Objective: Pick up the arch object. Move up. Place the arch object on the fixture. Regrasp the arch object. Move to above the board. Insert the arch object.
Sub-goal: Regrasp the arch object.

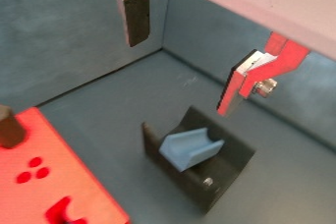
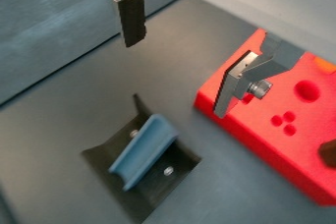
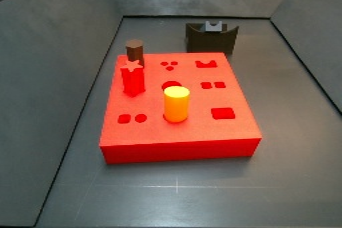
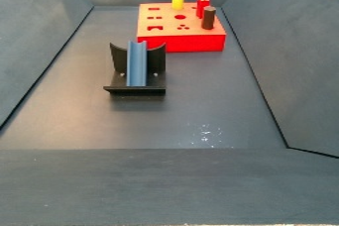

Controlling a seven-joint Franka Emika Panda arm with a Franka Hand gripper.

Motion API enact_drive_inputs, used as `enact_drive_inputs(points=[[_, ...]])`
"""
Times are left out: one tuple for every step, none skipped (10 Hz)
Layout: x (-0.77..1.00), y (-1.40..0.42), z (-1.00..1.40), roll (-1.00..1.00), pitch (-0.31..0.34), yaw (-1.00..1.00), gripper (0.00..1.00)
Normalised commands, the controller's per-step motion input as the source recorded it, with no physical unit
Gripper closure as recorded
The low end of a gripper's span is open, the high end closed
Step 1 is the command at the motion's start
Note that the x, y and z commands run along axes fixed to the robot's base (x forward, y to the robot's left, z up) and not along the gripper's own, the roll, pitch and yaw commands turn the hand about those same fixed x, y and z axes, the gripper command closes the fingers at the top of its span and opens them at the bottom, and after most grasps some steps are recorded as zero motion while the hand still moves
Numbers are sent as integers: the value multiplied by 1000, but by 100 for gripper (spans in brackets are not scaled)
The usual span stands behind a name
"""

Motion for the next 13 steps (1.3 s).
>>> enact_drive_inputs(points=[[-29, -15, 12, 1000, -21, 28, 0], [-15, -19, 17, 1000, -16, 29, 0], [-7, -18, 12, 1000, -14, 29, 0], [15, -21, -5, 1000, -4, 31, 0], [22, -23, -8, 1000, 2, 33, 0], [38, -25, -9, 1000, 15, 36, 0], [46, -25, -10, 1000, 25, 39, 0], [65, -32, -7, 1000, 58, 49, 0], [74, -34, -7, 1000, 76, 56, 0], [89, -36, -14, 985, 118, 79, 0], [95, -37, -17, 790, 130, 91, 0], [92, -42, -13, 533, 126, 114, 0], [91, -39, -15, 410, 121, 125, 0]])
